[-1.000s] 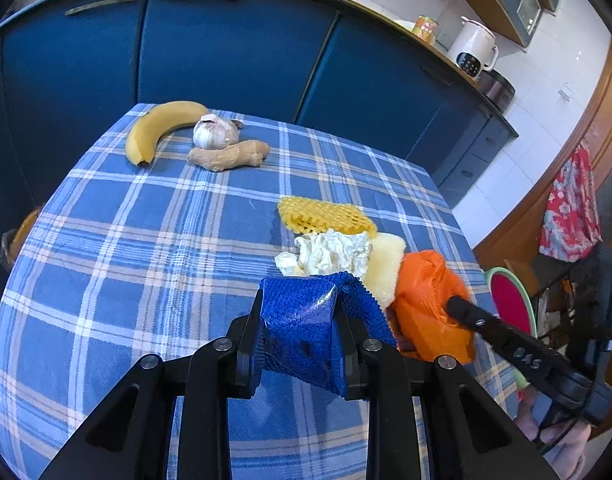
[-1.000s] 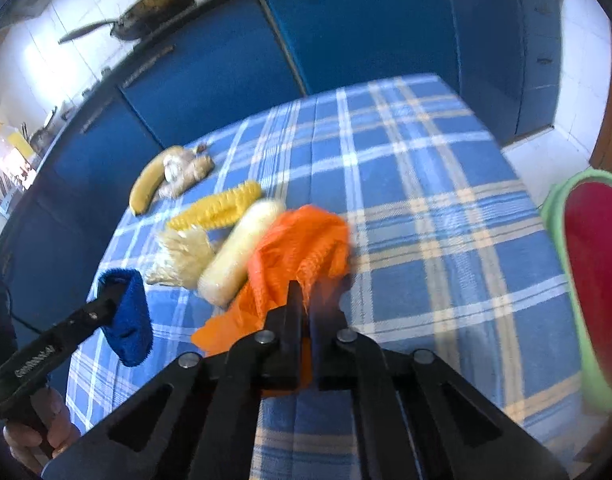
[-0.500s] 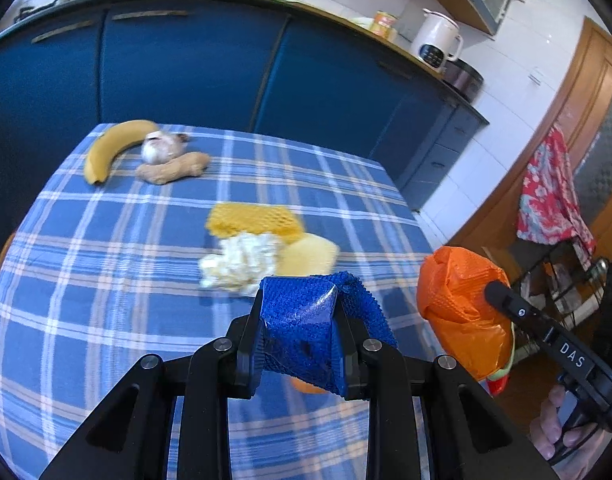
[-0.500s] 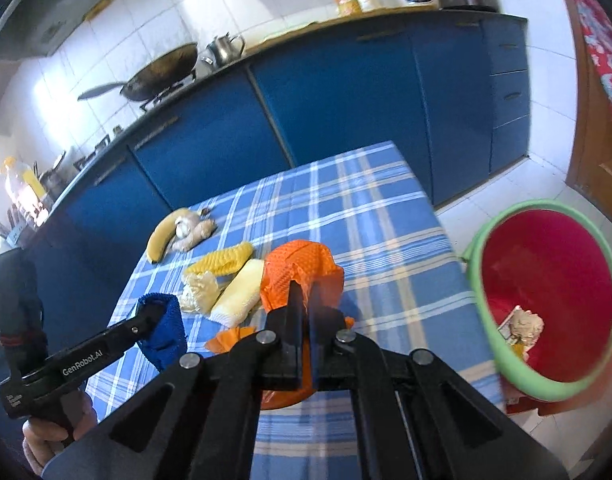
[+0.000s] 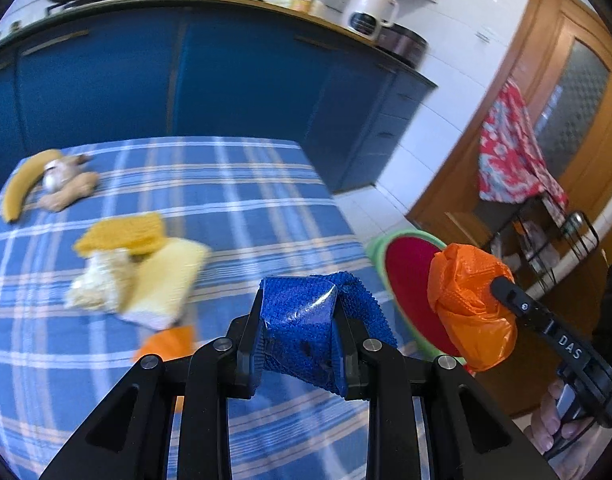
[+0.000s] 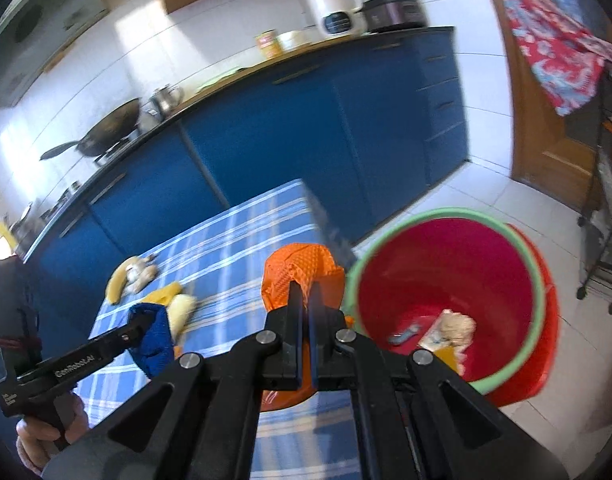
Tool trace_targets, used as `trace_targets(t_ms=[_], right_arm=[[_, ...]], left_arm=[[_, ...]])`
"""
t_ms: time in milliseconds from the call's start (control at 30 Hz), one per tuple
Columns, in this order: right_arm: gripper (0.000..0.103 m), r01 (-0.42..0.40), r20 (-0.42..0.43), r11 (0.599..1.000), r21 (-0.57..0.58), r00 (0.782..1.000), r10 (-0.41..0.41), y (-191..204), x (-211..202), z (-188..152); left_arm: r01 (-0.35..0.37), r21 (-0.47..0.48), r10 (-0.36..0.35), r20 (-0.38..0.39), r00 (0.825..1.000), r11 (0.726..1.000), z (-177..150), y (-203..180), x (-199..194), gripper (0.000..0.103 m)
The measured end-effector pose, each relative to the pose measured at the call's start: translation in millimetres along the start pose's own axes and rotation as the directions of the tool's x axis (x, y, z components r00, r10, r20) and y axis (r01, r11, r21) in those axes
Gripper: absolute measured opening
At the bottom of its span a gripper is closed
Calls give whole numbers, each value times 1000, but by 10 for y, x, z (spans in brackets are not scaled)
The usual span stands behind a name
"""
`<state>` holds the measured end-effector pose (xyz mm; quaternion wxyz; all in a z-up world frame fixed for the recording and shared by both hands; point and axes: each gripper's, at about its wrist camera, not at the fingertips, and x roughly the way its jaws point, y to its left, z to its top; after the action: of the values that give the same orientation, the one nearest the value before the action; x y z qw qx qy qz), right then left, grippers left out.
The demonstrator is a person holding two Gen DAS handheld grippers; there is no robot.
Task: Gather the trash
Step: 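Carry cloth and orange bag over the red bucket and open both tools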
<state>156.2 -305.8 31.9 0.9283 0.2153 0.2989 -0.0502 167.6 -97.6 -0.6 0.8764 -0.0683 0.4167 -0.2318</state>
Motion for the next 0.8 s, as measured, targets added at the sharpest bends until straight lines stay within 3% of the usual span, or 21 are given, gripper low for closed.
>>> trace_targets(t_ms=[400,800], right_arm=[[4,141,-3,984,104,990,-142,-910,16,19],[9,191,-37,963,192,982,-187,-1428,113,-65]], left_arm=[[53,115,-46,-66,997,992,89,-738,538,27],[108,227,-77,-137,987,968,45,-1329,1053,30]])
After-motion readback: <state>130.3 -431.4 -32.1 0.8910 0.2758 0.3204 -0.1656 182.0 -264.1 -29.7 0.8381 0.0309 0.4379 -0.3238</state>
